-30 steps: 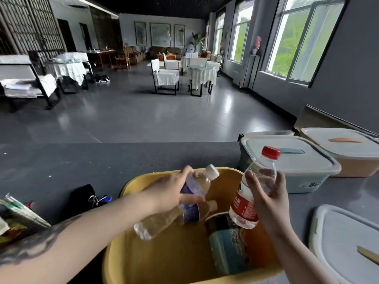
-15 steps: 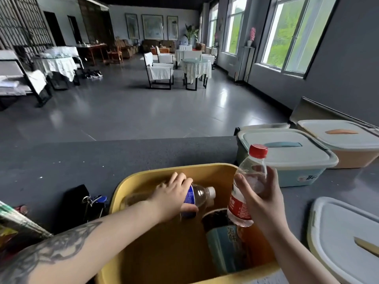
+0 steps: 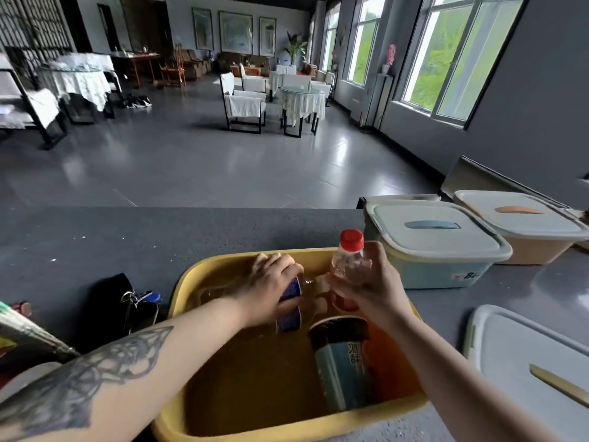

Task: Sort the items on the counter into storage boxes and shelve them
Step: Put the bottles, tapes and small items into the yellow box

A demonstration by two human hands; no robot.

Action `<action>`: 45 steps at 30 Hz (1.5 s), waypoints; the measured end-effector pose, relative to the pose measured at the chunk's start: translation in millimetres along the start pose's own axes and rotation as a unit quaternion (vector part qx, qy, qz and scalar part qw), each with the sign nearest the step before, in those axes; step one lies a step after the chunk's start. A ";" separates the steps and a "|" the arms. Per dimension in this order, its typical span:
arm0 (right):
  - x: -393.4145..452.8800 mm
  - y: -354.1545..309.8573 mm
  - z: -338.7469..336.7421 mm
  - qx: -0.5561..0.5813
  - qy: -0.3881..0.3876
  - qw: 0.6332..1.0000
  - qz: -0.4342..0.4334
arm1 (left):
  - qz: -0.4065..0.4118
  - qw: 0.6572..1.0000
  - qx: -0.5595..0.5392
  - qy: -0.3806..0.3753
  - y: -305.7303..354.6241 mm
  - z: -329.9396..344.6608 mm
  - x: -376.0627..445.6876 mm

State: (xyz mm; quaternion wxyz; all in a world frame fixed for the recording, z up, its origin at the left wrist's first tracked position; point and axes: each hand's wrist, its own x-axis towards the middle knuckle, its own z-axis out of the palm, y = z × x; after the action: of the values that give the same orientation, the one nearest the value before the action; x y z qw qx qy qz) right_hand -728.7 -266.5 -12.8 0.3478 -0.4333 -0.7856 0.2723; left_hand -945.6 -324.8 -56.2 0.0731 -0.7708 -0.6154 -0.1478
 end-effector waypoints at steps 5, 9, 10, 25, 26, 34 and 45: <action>-2.9 -14.1 -9.4 0.043 0.058 0.997 -0.016 | 0.026 0.996 -0.077 0.041 1.8 -21.8 -6.6; -6.0 -49.8 -30.1 0.243 -0.025 0.965 -0.095 | 0.022 0.993 -0.087 -0.079 -20.0 -43.9 -21.7; -8.9 -54.3 -31.8 0.273 -0.075 0.953 -0.106 | 0.006 0.990 -0.071 -0.122 -29.3 -49.4 -26.8; -36.1 -52.4 87.3 -0.194 -0.564 0.755 -0.272 | -0.131 0.982 -0.033 -0.130 -50.5 -59.4 -59.7; -37.1 -49.9 90.5 -0.223 -0.561 0.759 -0.244 | -0.141 0.979 -0.033 -0.141 -50.1 -59.8 -60.0; -35.9 -50.6 89.5 -0.239 -0.509 0.773 -0.295 | -0.140 0.960 0.064 -0.236 -43.1 -61.7 -56.6; 18.3 -26.1 57.1 -0.227 -0.170 0.929 -0.239 | -0.156 0.959 0.056 -0.231 -42.0 -59.7 -57.5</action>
State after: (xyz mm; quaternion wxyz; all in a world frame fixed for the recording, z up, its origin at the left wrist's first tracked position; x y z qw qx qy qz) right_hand -793.2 -270.3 -22.9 0.1564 -0.2476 -0.9539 0.0657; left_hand -1006.0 -385.9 -21.0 -0.0522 -0.6727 -0.7357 0.0595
